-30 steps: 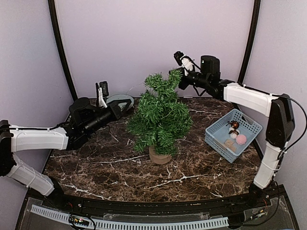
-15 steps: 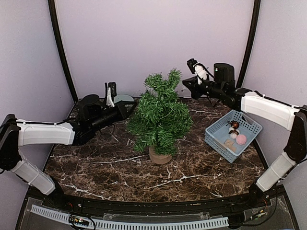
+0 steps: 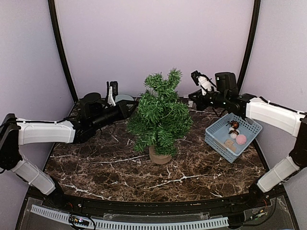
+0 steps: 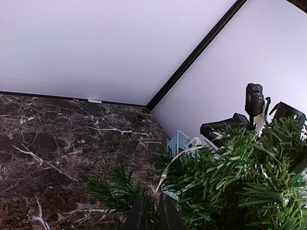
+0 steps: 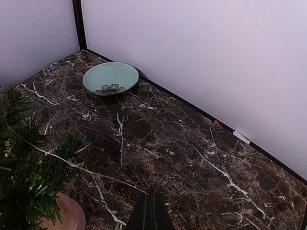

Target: Decorate the small christmas tree

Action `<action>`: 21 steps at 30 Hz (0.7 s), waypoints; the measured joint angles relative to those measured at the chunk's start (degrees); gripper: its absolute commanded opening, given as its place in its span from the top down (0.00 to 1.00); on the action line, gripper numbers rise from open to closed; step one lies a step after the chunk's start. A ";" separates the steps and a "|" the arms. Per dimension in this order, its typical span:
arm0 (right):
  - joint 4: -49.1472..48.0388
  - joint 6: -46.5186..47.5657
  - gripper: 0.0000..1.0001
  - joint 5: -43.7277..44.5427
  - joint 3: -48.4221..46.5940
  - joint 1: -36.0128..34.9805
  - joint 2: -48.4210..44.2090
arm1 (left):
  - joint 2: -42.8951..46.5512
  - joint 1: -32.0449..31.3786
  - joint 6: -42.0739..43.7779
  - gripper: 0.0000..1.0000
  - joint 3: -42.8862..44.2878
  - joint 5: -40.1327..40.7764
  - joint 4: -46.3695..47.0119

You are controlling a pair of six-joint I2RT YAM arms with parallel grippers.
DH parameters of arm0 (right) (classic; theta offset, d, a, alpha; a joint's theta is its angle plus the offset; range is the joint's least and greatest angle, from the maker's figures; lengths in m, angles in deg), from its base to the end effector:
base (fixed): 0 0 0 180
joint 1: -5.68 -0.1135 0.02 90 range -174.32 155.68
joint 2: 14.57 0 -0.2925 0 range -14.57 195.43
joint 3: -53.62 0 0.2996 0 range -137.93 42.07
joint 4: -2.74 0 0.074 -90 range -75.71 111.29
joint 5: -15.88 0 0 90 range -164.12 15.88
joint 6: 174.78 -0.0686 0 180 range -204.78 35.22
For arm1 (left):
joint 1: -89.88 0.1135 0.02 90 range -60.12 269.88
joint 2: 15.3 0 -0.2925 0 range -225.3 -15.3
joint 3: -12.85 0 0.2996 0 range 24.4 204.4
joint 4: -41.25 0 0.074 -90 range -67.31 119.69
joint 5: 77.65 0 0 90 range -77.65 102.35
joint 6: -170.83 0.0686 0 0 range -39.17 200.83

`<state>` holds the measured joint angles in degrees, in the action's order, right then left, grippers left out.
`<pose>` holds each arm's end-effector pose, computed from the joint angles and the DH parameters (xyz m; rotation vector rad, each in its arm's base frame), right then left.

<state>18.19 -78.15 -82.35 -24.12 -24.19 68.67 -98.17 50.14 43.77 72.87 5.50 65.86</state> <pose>0.3561 0.2158 0.3245 -0.7030 1.8235 0.4080 0.3038 -0.2632 0.2918 0.1408 1.6520 -1.1376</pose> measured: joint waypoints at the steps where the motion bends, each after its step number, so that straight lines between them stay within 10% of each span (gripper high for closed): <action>1: 0.42 -0.20 1.00 0.35 0.24 0.00 -0.31 | 0.00 0.00 0.02 0.89 0.04 0.04 -0.15; 21: 10.75 -4.50 1.00 0.48 1.75 0.26 -1.68 | -1.95 0.11 0.48 0.74 3.91 0.13 -5.73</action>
<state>28.95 -82.65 -81.87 -22.38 -23.93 66.99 -100.12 50.25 44.25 76.78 5.63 60.13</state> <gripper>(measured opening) 0.004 0.259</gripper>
